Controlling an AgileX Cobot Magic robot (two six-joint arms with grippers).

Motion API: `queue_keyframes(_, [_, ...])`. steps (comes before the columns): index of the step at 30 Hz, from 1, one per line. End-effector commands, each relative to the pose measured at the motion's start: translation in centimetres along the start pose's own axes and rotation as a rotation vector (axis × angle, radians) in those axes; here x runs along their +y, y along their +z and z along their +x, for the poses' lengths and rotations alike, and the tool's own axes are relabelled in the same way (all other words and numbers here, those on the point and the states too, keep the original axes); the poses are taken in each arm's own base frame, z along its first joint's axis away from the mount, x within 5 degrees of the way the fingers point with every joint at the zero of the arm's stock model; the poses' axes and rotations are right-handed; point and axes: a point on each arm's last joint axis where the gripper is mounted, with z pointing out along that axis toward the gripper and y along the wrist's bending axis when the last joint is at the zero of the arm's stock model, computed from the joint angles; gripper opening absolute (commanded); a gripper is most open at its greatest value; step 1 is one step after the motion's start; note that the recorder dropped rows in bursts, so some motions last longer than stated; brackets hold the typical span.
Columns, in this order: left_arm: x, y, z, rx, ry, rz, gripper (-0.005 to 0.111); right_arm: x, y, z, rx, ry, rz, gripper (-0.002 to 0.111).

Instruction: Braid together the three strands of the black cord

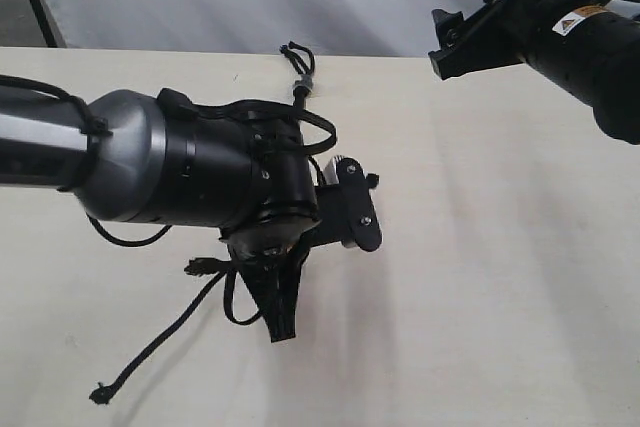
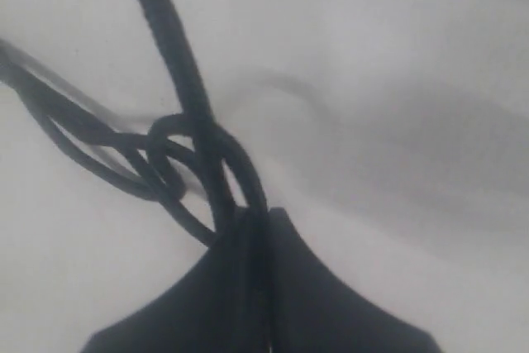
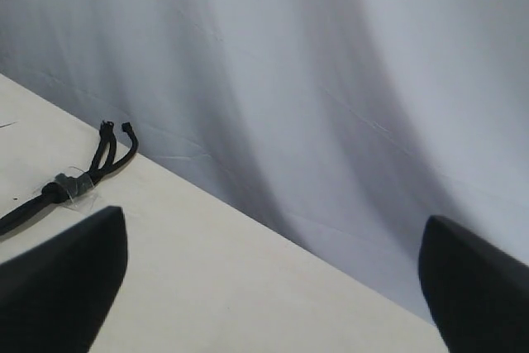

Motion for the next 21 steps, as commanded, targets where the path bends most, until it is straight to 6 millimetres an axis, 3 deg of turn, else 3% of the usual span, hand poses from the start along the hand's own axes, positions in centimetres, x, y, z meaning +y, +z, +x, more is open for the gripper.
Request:
queue_keyframes(1, [-0.1,1.0,0.9,0.01,0.128,-0.069,0.0,-0.2,-0.2,0.0,0.001,0.003,0.004,0.088])
queue_keyframes(4, [-0.2,1.6,1.6,0.027,0.259,-0.131,0.0,-0.1,-0.2,0.1,0.003,-0.002,-0.001,0.088])
queue_keyframes(8, [-0.5,1.8,2.1,0.057,0.243,-0.111,0.0,-0.2,-0.2,0.0,0.001,-0.004,-0.001,0.088])
queue_keyframes(15, [-1.7,0.9,3.7,0.296,0.229,-0.093,0.0,-0.2,-0.2,0.0,-0.004,-0.006,0.002,0.088])
queue_keyframes(21, [-2.5,1.5,3.9,0.245,0.266,-0.053,0.0,-0.2,-0.2,0.0,-0.002,-0.006,0.0,0.088])
